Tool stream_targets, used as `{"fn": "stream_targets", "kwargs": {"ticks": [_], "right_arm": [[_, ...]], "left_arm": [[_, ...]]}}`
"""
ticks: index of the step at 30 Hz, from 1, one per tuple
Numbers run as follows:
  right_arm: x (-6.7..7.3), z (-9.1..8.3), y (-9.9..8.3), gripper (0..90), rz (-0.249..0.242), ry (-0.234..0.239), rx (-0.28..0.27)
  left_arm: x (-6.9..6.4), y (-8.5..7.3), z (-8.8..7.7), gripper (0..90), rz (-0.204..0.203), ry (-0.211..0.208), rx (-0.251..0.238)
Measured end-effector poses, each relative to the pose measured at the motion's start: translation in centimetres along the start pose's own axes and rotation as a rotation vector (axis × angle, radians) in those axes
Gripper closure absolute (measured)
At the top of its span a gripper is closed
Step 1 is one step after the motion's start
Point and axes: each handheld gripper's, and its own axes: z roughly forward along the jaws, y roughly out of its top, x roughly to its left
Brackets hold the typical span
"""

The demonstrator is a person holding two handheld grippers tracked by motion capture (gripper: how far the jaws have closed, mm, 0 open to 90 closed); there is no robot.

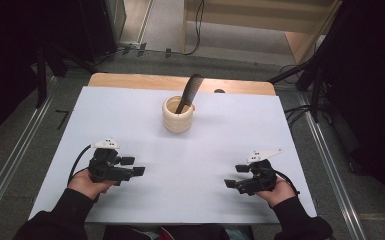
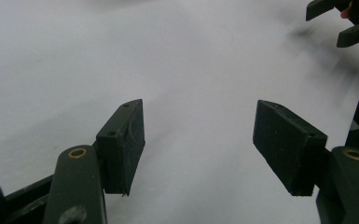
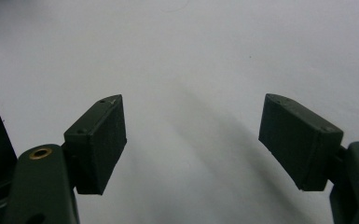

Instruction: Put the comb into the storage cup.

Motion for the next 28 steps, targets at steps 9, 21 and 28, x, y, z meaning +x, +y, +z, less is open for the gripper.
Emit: {"fn": "stream_targets", "kwargs": {"ticks": [9, 21, 28], "right_arm": [[-0.15, -0.07, -0.07, 21.4, 0.008, -0.003, 0.002], [-0.17, 0.05, -0.09, 21.4, 0.001, -0.005, 0.01], [-0.17, 0.03, -0.13, 21.4, 0.001, -0.005, 0.013]], "left_arm": [[0.4, -0.52, -0.57, 34.4, -0.002, 0.025, 0.01], [0.63, -0.77, -0.72, 34.4, -0.006, 0.039, 0.017], [0.68, -0.77, -0.67, 34.4, -0.007, 0.043, 0.019]]}}
